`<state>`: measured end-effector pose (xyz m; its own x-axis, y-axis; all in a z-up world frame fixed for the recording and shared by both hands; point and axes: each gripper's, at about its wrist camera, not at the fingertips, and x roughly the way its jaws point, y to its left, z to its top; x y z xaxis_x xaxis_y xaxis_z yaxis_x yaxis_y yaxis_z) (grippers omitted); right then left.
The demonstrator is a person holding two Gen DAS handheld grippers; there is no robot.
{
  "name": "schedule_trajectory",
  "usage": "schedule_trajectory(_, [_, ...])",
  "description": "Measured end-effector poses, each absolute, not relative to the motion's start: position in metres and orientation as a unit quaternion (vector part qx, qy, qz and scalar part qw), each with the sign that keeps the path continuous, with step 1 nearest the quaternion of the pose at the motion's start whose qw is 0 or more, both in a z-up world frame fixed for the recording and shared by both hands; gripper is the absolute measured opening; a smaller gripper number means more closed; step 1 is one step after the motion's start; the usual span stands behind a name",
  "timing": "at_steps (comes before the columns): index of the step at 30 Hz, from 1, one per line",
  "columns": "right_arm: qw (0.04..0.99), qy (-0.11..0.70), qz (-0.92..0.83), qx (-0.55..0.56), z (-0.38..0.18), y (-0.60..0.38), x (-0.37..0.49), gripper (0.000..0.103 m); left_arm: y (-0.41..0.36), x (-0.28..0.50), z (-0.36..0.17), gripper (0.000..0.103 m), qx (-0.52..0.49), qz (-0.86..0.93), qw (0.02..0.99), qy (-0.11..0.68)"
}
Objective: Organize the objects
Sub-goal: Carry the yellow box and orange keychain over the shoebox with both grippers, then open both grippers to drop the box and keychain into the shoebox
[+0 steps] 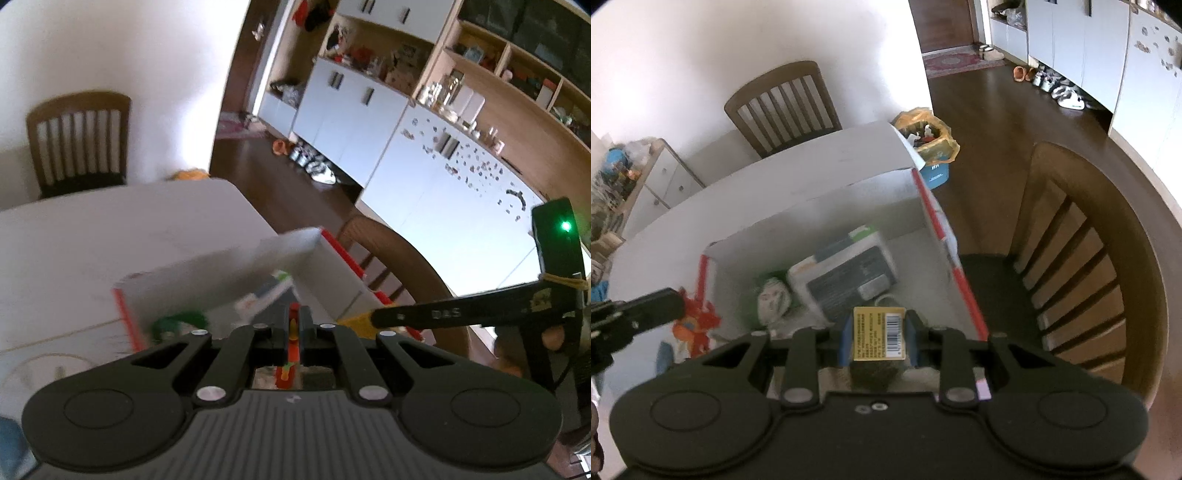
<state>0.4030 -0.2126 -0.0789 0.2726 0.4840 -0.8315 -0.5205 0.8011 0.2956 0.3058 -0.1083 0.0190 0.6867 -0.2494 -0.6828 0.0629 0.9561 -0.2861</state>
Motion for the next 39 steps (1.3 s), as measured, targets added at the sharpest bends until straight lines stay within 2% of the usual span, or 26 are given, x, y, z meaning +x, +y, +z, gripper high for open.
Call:
schedule_trajectory(5, [0.795,0.517,0.316,-0.03,-0.096,-0.206,0.423,0.027,-0.138,0.332,-0.001,0.005,-0.115,-0.097,0.901,0.407])
schedule_trajectory(16, [0.797,0.505,0.328,-0.044,-0.113,-0.18,0.434,0.027,-0.151,0.366,-0.043,0.005,-0.104,-0.069,0.888,0.442])
schedule_trajectory(28, [0.787,0.498,0.349,-0.102,-0.131,-0.172,0.416,0.03,-0.143,0.363,-0.072,0.005,-0.096,-0.044,0.872,0.478])
schedule_trajectory(35, [0.757,0.541,0.352,-0.105,-0.145,-0.18,0.408,0.031,-0.14,0.356,-0.079,0.005,-0.094,-0.037,0.87,0.482])
schedule_trajectory(39, [0.756,0.543,0.352,-0.1,-0.143,-0.184,0.405,0.037,-0.141,0.35,-0.082,0.005,-0.095,-0.034,0.871,0.481])
